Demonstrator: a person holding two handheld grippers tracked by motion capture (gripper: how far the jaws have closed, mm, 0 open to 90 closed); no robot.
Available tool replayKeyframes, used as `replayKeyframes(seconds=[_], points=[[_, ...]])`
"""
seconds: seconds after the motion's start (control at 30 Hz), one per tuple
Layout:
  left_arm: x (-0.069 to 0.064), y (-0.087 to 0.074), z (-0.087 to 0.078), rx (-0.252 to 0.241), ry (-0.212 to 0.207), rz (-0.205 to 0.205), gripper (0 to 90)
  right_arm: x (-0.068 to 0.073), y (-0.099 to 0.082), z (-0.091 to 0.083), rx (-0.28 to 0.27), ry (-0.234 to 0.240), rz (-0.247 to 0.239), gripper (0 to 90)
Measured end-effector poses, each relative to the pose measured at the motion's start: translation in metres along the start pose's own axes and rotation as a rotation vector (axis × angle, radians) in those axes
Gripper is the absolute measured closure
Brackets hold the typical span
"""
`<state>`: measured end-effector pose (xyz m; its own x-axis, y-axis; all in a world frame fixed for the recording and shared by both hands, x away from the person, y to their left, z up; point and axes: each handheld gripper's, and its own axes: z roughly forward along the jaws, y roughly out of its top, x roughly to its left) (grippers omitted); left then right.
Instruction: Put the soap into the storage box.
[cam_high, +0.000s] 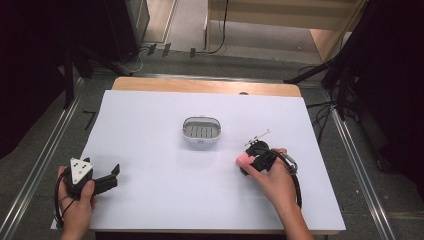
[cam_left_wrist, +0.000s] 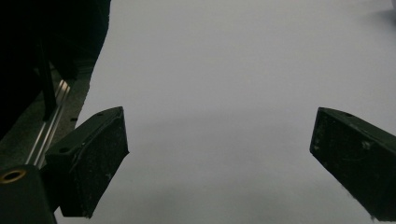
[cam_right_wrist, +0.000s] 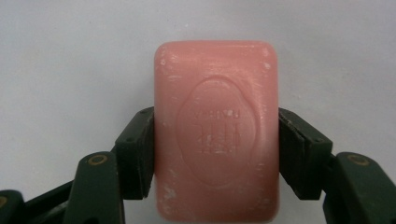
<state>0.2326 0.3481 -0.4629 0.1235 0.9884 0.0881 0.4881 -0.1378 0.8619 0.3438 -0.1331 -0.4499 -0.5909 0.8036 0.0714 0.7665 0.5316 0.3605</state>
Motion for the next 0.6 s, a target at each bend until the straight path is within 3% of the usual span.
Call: replayKeyframes(seconds=[0.33,0.5,0.6], points=[[0.0000,0.0001,-0.0002,0.002,-0.001,0.002,4.9,-0.0026,0.0030,-0.0023,-0.006,0.008,-0.091,37.9],[0.0002,0.0001,0.0001,0.001,-0.001,0.001,4.9,-0.0034,0.0057,-0.0055,-0.016,0.010,-0.107,37.9],[0.0003,0.0001,0.0000,0.002,0.000,0.002,5.0,-0.0052,0.0085,-0.0084,-0.047,0.019,-0.131,37.9]])
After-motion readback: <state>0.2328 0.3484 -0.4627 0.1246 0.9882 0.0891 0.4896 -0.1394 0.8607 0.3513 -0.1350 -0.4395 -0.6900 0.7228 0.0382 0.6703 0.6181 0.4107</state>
